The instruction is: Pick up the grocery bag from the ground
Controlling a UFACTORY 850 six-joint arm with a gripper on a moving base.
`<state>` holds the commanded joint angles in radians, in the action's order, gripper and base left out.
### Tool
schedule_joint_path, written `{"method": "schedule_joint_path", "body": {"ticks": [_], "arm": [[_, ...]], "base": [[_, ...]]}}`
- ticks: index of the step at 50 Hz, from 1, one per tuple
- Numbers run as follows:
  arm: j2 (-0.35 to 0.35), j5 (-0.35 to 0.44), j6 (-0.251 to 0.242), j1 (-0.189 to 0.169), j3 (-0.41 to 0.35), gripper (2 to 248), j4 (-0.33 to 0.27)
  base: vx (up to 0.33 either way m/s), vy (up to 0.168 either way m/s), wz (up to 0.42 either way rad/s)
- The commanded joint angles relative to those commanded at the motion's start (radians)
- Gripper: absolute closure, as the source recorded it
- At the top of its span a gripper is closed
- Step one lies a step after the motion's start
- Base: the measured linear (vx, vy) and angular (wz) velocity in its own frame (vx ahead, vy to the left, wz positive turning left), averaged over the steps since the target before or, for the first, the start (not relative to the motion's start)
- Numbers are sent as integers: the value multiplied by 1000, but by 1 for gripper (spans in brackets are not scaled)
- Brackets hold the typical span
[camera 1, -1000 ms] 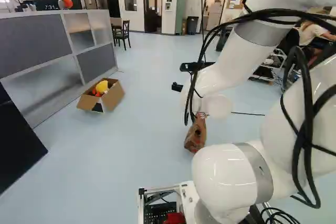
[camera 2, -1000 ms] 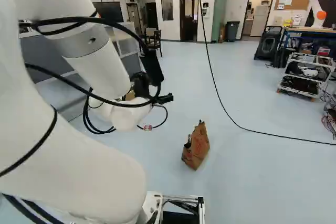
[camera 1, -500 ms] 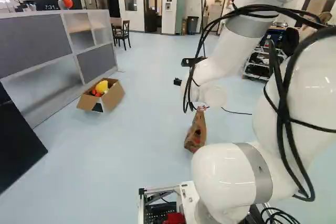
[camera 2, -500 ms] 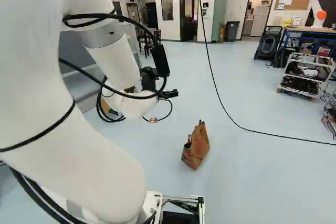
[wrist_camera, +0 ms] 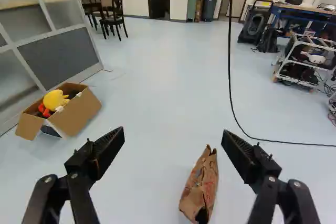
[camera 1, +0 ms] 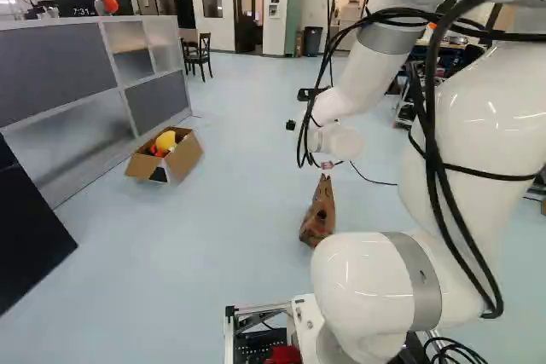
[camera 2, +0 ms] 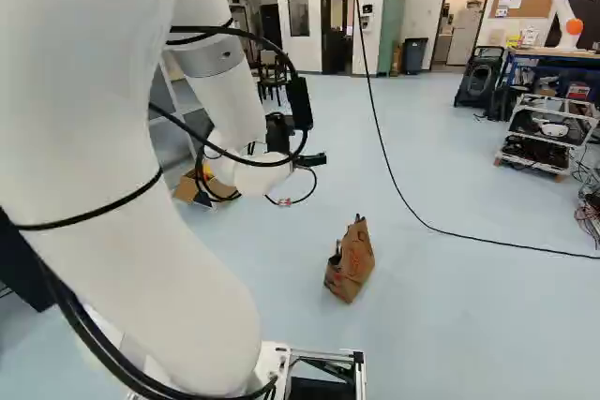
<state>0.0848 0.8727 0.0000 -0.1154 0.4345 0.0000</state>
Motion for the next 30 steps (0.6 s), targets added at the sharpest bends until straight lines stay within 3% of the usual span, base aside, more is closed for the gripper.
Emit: {"method": "schedule_joint_path", "body": {"ticks": [30], "arm": [[133,-27,0,-57,148,3,36]], "base": [[0,0,0]]}}
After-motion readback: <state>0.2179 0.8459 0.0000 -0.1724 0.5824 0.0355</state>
